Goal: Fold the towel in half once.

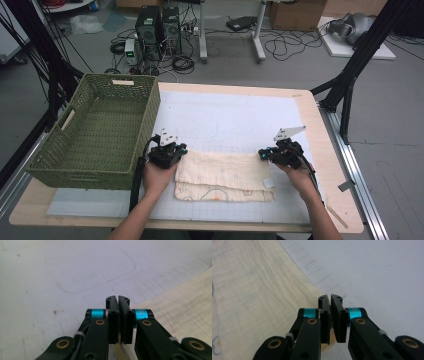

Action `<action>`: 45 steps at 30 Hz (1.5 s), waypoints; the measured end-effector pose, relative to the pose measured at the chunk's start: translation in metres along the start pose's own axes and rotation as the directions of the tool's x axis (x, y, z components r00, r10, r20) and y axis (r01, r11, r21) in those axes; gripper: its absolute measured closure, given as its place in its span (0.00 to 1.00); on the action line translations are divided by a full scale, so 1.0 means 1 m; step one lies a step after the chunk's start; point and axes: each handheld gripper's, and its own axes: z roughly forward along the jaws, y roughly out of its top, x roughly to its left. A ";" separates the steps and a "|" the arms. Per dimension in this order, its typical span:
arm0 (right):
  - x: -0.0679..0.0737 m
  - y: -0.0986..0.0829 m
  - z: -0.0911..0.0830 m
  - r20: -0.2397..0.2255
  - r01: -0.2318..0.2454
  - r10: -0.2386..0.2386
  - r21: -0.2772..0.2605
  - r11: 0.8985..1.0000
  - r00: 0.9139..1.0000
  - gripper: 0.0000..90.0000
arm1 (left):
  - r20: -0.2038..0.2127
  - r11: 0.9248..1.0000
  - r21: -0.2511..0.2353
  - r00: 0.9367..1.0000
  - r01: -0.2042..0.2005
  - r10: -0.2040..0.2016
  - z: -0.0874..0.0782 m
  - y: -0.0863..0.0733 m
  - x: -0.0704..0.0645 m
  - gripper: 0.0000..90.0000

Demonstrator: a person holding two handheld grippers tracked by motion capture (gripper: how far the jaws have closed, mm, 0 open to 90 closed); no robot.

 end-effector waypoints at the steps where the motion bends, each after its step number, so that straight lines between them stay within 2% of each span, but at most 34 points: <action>1: -0.003 0.003 -0.003 0.015 -0.002 0.003 -0.018 1.000 1.000 0.96 | -0.002 1.000 -0.007 1.000 -0.003 0.003 0.001 0.005 0.001 0.96; 3: -0.009 0.010 -0.008 0.037 -0.021 0.022 -0.042 0.999 0.999 0.96 | -0.004 0.999 -0.034 1.000 0.008 -0.008 0.004 0.014 0.003 0.96; 4: -0.011 0.012 -0.009 0.044 -0.031 0.033 -0.054 0.998 0.998 0.96 | 0.002 0.999 -0.034 1.000 0.015 -0.015 0.006 0.018 0.004 0.95; 5: -0.014 0.013 -0.009 0.050 -0.036 0.039 -0.058 0.998 0.998 0.95 | 0.000 0.999 -0.040 1.000 0.025 -0.025 0.007 0.019 0.005 0.91; 7: -0.017 0.012 -0.008 0.057 -0.066 0.070 -0.067 0.996 0.996 0.84 | 0.000 0.999 -0.036 0.999 0.038 -0.038 0.006 0.019 0.007 0.81; 10: -0.017 0.006 -0.007 0.027 -0.094 0.096 -0.061 0.994 0.995 0.76 | 0.000 1.000 0.004 1.000 -0.009 0.009 0.005 0.014 0.006 0.75; 13: -0.009 0.000 -0.009 0.026 -0.080 0.082 -0.067 0.995 0.996 0.70 | 0.018 1.000 -0.012 1.000 0.009 -0.009 0.000 0.008 0.004 0.72; 17: 0.003 -0.007 -0.014 0.008 -0.056 0.056 -0.076 0.996 0.998 0.66 | 0.051 1.000 0.009 0.998 -0.030 0.029 -0.006 0.002 -0.004 0.70; 19: 0.010 -0.010 -0.017 -0.010 -0.041 0.040 -0.077 0.996 0.999 0.65 | 0.062 0.999 -0.014 0.997 -0.037 0.038 -0.012 -0.001 -0.007 0.70; 21: 0.017 -0.014 -0.019 -0.018 -0.024 0.023 -0.074 0.997 1.000 0.64 | 0.080 0.999 -0.009 0.996 -0.044 0.045 -0.017 -0.004 -0.009 0.70; 27: 0.032 -0.030 -0.020 -0.059 -0.008 0.003 -0.077 0.997 0.998 0.65 | 0.115 0.997 0.016 0.990 -0.079 0.077 -0.026 -0.020 -0.014 0.72; 31: 0.040 -0.035 -0.016 -0.065 0.029 -0.031 -0.038 0.999 0.997 0.66 | 0.128 0.995 0.048 0.988 -0.091 0.084 -0.028 -0.029 -0.015 0.72; 34: 0.041 -0.038 -0.012 -0.084 0.038 -0.038 -0.006 0.999 0.996 0.68 | 0.157 0.993 0.066 0.983 -0.102 0.090 -0.028 -0.033 -0.017 0.73; 35: 0.041 -0.039 -0.010 -0.085 0.036 -0.035 0.009 0.999 0.996 0.68 | 0.167 0.990 0.085 0.981 -0.115 0.100 -0.027 -0.034 -0.017 0.74; 37: 0.041 -0.040 -0.006 -0.088 0.045 -0.043 0.028 0.999 0.995 0.72 | 0.181 0.986 0.118 0.978 -0.122 0.100 -0.023 -0.035 -0.019 0.75; 39: 0.042 -0.039 -0.004 -0.083 0.055 -0.052 0.036 0.998 0.995 0.77 | 0.180 0.985 0.113 0.977 -0.133 0.111 -0.021 -0.036 -0.020 0.75; 41: 0.041 -0.039 -0.004 -0.090 0.054 -0.051 0.035 0.998 0.995 0.82 | 0.186 0.984 0.117 0.976 -0.136 0.113 -0.020 -0.036 -0.021 0.79; 42: 0.040 -0.039 -0.003 -0.093 0.053 -0.050 0.032 0.998 0.994 0.84 | 0.194 0.982 0.118 0.973 -0.150 0.125 -0.020 -0.036 -0.022 0.84; 44: 0.038 -0.039 -0.003 -0.117 0.038 -0.034 0.028 0.999 0.993 0.91 | 0.202 0.982 0.115 0.971 -0.151 0.126 -0.019 -0.035 -0.024 0.94; 45: 0.037 -0.039 -0.003 -0.126 0.028 -0.025 0.028 0.999 0.992 0.93 | 0.203 0.980 0.118 0.970 -0.162 0.135 -0.020 -0.035 -0.024 0.96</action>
